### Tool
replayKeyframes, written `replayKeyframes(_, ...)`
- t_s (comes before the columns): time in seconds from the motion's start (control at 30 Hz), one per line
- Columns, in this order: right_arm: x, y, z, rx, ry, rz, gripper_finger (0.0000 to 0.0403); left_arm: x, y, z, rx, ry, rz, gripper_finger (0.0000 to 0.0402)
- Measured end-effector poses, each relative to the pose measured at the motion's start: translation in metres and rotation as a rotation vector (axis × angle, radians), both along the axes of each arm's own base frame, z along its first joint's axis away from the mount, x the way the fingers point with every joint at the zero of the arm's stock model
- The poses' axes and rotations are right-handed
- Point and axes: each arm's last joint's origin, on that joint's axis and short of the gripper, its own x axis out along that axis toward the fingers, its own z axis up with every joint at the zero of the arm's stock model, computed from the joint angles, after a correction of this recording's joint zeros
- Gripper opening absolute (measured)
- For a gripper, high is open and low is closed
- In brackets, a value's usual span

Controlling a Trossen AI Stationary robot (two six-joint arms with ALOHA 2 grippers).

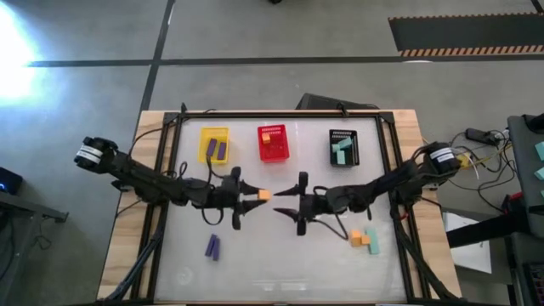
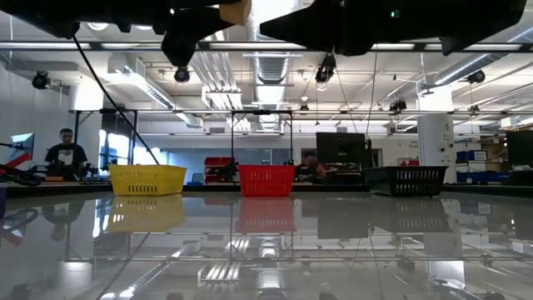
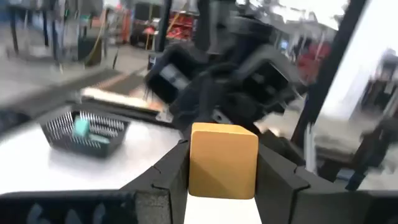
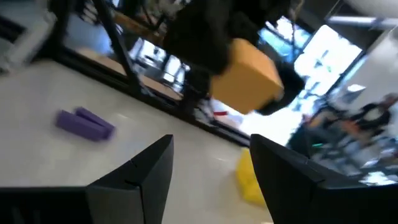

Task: Sort & place blocks by color
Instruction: Put the yellow block into the red bin

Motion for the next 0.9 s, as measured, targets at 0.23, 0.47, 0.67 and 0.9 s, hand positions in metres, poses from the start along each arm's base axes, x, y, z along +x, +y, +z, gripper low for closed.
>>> replayKeyframes(0.23,0.005,0.016,0.018,-0.257,-0.033,-0.074,0.0203,-0.002,0.003,-0.004,-0.293,-0.005,-0.009,0.0120)
replayKeyframes(0.47,0.012,0.016,0.024,-0.324,-0.047,-0.076,0.0203,-0.010,0.005,-0.007,-0.448,-0.113,-0.035,0.0121)
replayKeyframes(0.67,0.023,0.018,0.026,-0.342,-0.055,-0.088,0.0203,-0.012,0.005,-0.009,-0.488,-0.151,-0.046,0.0121)
replayKeyframes(0.9,0.038,0.015,0.027,-0.365,-0.042,-0.164,0.0203,-0.002,0.001,-0.013,-0.485,-0.174,-0.077,0.0121)
